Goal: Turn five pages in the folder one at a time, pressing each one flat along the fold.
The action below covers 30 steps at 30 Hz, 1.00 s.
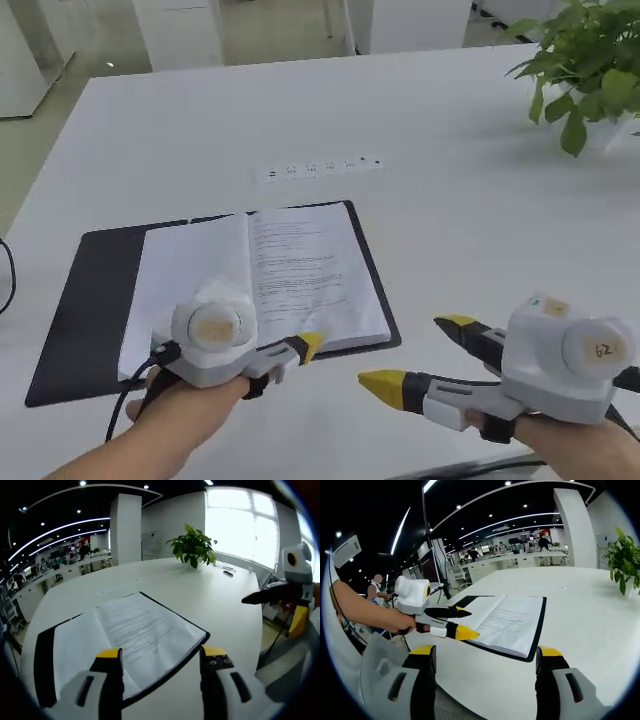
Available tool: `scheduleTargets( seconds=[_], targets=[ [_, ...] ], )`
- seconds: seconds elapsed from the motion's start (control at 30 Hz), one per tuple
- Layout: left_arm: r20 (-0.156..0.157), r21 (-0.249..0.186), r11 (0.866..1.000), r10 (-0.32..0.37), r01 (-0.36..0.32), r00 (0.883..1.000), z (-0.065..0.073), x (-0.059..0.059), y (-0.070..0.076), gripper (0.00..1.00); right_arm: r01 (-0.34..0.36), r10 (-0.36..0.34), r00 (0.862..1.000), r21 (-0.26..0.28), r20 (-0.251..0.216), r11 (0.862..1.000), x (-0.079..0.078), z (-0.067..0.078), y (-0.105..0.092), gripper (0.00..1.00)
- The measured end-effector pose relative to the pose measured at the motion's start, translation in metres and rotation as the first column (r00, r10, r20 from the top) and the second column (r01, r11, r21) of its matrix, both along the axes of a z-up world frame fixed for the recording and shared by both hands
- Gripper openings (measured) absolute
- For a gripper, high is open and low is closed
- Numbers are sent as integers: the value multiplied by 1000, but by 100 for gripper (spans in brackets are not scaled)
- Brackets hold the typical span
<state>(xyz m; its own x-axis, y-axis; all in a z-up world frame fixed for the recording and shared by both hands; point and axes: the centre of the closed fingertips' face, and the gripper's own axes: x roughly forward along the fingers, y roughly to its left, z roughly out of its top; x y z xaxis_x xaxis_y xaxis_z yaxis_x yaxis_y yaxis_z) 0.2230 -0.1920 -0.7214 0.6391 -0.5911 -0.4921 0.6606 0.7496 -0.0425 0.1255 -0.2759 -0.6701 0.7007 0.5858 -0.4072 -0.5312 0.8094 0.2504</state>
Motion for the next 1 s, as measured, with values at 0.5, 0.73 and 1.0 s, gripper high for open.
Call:
scheduleTargets(
  seconds=[0.5,0.73,1.0],
  targets=[
    [-83,86,996,42,-35,996,-60,23,-31,40,27,-27,999,17,-21,999,7,-4,-3,77],
    [-27,90,995,35,-32,999,-61,23,-32,34,24,-23,999,21,-34,999,10,-8,-3,75],
    [6,75,996,47,-47,999,-61,25,-30,19,20,-20,999,17,-47,1000,12,-13,-3,74]
  ],
)
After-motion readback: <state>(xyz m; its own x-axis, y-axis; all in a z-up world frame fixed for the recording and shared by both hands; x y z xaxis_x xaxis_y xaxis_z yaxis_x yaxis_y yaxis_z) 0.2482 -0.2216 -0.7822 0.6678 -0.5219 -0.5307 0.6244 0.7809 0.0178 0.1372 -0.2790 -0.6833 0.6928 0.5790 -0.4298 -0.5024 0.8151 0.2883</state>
